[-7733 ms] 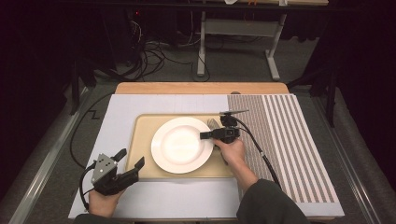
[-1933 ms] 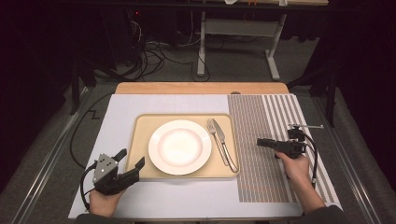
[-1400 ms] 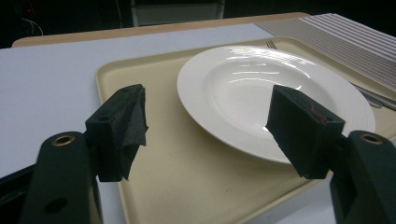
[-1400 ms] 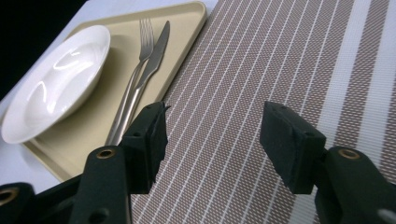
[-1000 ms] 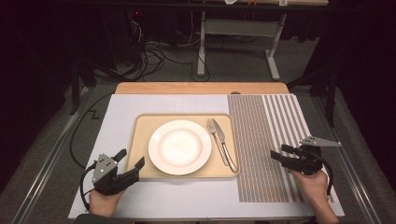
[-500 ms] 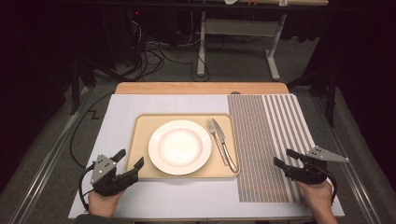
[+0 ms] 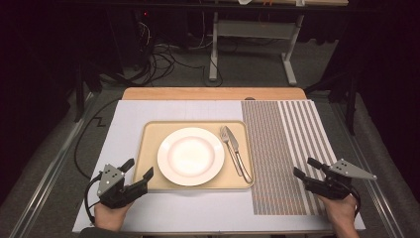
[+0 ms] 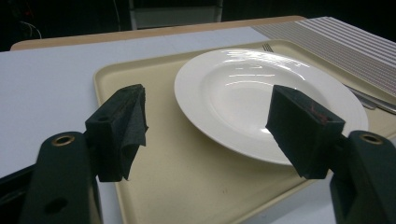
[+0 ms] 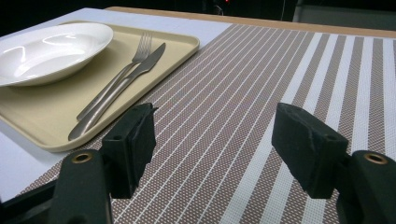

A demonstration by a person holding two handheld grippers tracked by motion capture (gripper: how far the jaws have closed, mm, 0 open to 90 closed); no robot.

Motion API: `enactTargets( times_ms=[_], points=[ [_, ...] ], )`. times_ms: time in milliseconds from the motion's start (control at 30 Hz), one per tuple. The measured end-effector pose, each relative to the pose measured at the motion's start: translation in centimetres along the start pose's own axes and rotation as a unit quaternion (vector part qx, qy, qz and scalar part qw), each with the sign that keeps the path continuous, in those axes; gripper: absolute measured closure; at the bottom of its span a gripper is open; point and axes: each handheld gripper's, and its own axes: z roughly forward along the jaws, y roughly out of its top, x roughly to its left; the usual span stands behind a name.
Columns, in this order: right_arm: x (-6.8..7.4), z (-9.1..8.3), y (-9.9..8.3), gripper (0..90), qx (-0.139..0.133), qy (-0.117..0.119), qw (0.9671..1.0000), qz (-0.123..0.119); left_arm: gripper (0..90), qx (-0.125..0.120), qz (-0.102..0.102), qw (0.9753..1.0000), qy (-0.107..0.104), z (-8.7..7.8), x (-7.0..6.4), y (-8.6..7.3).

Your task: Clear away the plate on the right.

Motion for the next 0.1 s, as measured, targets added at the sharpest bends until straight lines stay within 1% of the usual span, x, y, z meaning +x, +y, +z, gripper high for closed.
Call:
enactTargets(
  times_ms=[100],
  points=[
    [-0.02,0.0,0.0,31.2,-0.002,0.001,1.0,-0.002,29.5,0.0,-0.001,1.0,0.0,0.03,0.02,0.01]
  ],
)
